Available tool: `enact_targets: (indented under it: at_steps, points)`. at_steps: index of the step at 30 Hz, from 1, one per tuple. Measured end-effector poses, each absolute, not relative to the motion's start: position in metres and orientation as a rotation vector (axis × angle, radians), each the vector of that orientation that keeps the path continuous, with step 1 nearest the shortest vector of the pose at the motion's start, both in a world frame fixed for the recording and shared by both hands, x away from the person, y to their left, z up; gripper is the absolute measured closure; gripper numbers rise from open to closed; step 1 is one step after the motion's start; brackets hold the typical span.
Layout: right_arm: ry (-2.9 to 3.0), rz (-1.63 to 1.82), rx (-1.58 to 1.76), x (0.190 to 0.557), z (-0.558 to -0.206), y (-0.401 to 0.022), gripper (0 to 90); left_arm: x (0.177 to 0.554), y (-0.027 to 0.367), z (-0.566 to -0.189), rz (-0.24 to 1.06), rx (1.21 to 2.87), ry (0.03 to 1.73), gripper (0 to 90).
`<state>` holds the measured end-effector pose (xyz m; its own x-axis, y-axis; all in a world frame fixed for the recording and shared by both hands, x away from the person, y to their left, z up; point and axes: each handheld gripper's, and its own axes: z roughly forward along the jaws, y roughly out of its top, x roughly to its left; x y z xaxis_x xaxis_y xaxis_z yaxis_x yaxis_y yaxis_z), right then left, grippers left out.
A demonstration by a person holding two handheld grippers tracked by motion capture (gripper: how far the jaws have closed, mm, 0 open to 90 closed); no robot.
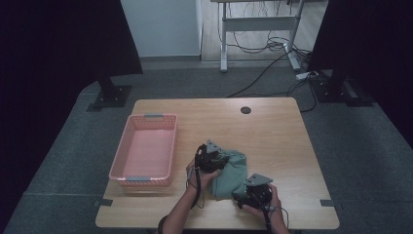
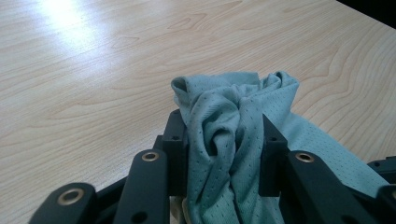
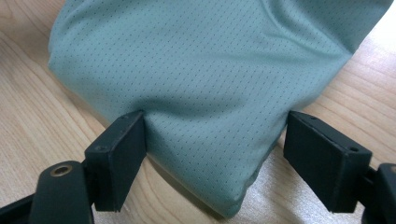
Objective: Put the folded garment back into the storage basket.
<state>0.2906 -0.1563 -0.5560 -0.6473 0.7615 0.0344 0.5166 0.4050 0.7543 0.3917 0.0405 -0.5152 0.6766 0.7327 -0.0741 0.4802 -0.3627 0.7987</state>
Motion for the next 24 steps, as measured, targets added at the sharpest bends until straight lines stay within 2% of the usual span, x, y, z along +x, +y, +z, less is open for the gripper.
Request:
enact_targets:
  at_steps: [5,9,11,13,15,19,24]
  points:
    - [2.351,1.115,1.101,0.291,-0.5579,-0.1575,20.8,0.3908,0.0408,-0.5146,0.376,2.033,0.93,63.7]
    - [2.355,1.127,1.086,0.2907,-0.5578,-0.1574,26.0,0.3904,0.0413,-0.5145,0.377,2.031,0.932,63.7]
    - [2.357,1.137,1.079,0.2903,-0.5572,-0.1569,33.2,0.3902,0.0414,-0.5144,0.378,2.031,0.932,63.7]
    - [2.361,1.143,1.082,0.2897,-0.5558,-0.157,45.7,0.3894,0.0408,-0.5144,0.376,2.028,0.932,63.7]
    - [2.366,1.151,1.089,0.2899,-0.5548,-0.1564,52.6,0.3884,0.0399,-0.5141,0.379,2.031,0.925,63.7]
    - [2.366,1.144,1.088,0.29,-0.5532,-0.1533,59.7,0.3872,0.039,-0.5125,0.387,2.037,0.917,63.7]
    - [2.353,1.14,1.084,0.2886,-0.5519,-0.152,62.4,0.3864,0.039,-0.5113,0.388,2.038,0.913,63.7]
